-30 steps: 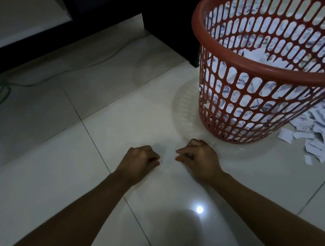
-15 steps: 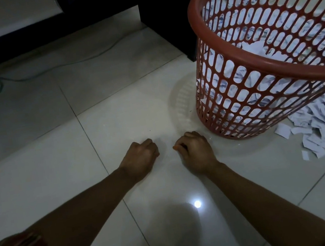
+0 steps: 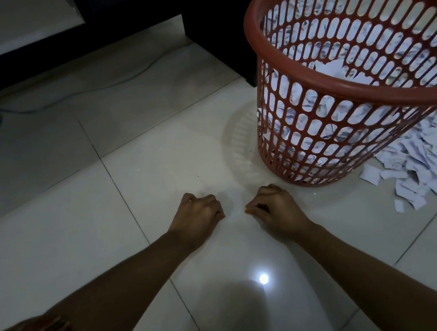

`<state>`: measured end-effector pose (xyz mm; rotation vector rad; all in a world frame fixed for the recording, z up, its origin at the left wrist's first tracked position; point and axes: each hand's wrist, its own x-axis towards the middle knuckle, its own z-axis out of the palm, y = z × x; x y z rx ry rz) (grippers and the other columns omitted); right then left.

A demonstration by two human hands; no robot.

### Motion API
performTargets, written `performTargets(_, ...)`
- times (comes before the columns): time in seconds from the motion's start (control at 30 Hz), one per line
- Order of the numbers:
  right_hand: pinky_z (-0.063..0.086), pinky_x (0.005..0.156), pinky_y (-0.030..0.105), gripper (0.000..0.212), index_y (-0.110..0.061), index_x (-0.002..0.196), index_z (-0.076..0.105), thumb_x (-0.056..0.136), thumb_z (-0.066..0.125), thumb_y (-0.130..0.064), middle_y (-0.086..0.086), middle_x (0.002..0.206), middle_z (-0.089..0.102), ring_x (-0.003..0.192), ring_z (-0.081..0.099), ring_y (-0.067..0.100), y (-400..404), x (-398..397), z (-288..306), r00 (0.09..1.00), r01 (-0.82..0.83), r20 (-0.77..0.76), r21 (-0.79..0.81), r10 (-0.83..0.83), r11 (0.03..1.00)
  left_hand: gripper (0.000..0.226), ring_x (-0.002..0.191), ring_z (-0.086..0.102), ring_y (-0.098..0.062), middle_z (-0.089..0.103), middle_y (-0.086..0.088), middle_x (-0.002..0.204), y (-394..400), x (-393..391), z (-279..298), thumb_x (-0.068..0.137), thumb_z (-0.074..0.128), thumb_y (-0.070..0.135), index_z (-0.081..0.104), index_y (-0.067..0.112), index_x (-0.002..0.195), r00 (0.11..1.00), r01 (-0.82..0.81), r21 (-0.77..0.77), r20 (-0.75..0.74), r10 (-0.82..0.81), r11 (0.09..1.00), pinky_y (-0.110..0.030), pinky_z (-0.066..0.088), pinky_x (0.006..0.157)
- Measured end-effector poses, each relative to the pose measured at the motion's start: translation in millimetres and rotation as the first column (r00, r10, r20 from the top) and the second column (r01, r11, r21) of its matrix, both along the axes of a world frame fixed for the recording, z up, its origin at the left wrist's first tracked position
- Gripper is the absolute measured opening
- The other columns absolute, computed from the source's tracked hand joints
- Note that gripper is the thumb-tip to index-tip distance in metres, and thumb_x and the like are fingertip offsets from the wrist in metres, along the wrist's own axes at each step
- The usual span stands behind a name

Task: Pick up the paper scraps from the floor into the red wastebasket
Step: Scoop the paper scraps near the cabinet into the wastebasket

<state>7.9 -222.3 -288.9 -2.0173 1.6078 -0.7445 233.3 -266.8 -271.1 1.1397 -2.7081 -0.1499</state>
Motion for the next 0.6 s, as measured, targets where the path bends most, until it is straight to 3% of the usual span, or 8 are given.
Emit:
performTargets(0.17, 0.043, 0.069, 0.032, 0.010, -0.011, 0.078, 0.068, 0.086, 0.064, -0.015, 0.005, 0.078, 0.062, 0.074, 0.054, 0.023, 8, 19, 4, 0.977, 0.104, -0.172, -0.142, -0.128, 0.984, 0.016, 0.049, 0.055, -0.022, 0.060, 0.000, 0.068, -10, 1, 0, 0.076, 0.077, 0.017, 0.064, 0.018, 0.067, 0.988, 0.022, -0.127, 0.153, -0.002, 0.992, -0.032, 0.046, 0.063)
performTargets(0.3, 0.047, 0.064, 0.036, 0.003, -0.006, 0.082, 0.066, 0.083, 0.066, -0.008, 0.012, 0.082, 0.062, 0.078, 0.059, 0.030, -2, 36, 10, 0.908, 0.163, -0.377, -0.088, -0.184, 0.983, 0.013, 0.044, 0.052, -0.025, 0.059, -0.007, 0.067, -23, -6, 2, 0.082, 0.065, 0.019, 0.066, 0.011, 0.071, 0.936, 0.013, -0.201, 0.348, 0.059, 0.980, -0.033, 0.044, 0.061)
performTargets(0.4, 0.049, 0.081, 0.039, 0.020, -0.002, 0.107, 0.060, 0.090, 0.057, -0.013, 0.015, 0.107, 0.059, 0.102, 0.055, 0.032, -17, 42, 21, 0.860, 0.238, -0.476, 0.053, -0.184, 0.970, 0.017, 0.061, 0.062, -0.023, 0.063, -0.007, 0.087, -27, -9, 12, 0.092, 0.051, 0.018, 0.064, 0.009, 0.096, 0.846, -0.086, -0.181, 0.505, 0.168, 0.980, -0.036, 0.042, 0.079)
performTargets(0.5, 0.045, 0.091, 0.037, 0.022, -0.002, 0.113, 0.054, 0.096, 0.047, -0.015, 0.015, 0.115, 0.053, 0.109, 0.049, 0.030, -27, 40, 37, 0.915, 0.256, -0.354, 0.137, -0.194, 0.957, 0.024, 0.091, 0.062, -0.023, 0.056, -0.007, 0.110, -37, -6, 17, 0.100, 0.035, 0.015, 0.055, 0.011, 0.112, 0.838, -0.132, -0.095, 0.520, 0.162, 0.987, -0.042, 0.028, 0.097)
performTargets(0.6, 0.038, 0.086, 0.033, 0.020, 0.002, 0.104, 0.058, 0.099, 0.043, -0.009, 0.018, 0.106, 0.056, 0.102, 0.051, 0.033, -26, 43, 56, 0.962, 0.201, -0.202, 0.061, -0.185, 0.978, 0.020, 0.105, 0.056, -0.019, 0.056, -0.003, 0.112, -42, -5, 25, 0.102, 0.036, 0.019, 0.054, 0.014, 0.110, 0.928, -0.188, 0.024, 0.332, 0.170, 0.982, -0.039, 0.019, 0.097)
